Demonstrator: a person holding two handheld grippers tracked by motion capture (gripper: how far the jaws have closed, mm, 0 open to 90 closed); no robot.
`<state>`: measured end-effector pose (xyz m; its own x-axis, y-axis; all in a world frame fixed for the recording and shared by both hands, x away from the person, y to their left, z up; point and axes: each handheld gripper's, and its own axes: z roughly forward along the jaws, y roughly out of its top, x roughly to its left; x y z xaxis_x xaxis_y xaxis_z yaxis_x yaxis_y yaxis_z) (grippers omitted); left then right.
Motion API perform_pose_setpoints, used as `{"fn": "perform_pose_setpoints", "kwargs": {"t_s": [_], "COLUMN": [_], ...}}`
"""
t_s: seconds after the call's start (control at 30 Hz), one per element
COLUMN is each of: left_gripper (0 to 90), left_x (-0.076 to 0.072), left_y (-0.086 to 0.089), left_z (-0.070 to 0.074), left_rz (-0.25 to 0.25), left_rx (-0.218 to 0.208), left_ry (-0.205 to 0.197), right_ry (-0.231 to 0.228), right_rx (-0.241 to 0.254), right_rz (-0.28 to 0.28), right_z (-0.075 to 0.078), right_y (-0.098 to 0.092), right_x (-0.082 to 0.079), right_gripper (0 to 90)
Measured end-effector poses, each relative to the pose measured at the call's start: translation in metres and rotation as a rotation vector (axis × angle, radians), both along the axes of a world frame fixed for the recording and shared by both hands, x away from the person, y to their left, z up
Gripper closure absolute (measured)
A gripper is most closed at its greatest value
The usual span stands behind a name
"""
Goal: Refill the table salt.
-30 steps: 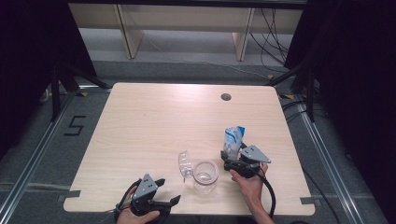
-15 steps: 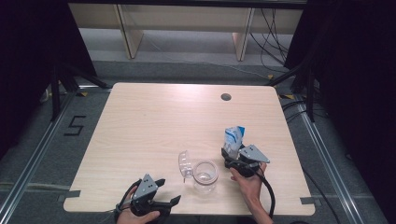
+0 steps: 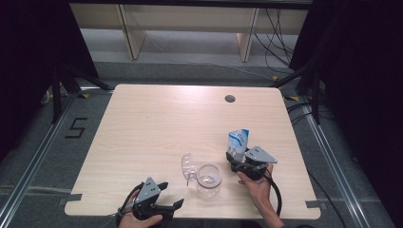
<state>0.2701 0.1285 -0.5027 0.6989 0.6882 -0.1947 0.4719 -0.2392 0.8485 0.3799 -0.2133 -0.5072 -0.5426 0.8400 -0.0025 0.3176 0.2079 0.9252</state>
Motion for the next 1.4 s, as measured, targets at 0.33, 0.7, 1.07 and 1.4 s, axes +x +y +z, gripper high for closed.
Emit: {"fn": "perform_pose_setpoints", "kwargs": {"t_s": [0.33, 0.7, 1.07, 1.4], "left_gripper": [18.5, 18.5, 18.5, 18.5], "left_x": [0.001, 0.001, 0.001, 0.000], "left_y": [0.000, 0.001, 0.001, 0.001], "left_z": [0.000, 0.000, 0.000, 0.001], "left_rz": [0.005, 0.006, -0.005, 0.000], "left_rx": [-0.002, -0.004, 0.006, 0.012], "left_ry": [0.002, -0.001, -0.014, -0.014], "right_ry": [-0.027, 0.020, 0.034, 0.001], "right_rx": [-0.035, -0.037, -0.047, -0.028], "right_rz": [0.137, 0.227, 0.260, 0.096], "right_z": [0.003, 0.005, 0.007, 0.011], "right_y": [-0.014, -0.022, -0.028, -0.017], "right_x": [0.007, -0.001, -0.009, -0.024], "right_gripper": [36.1, 36.4, 36.4, 20.5]}}
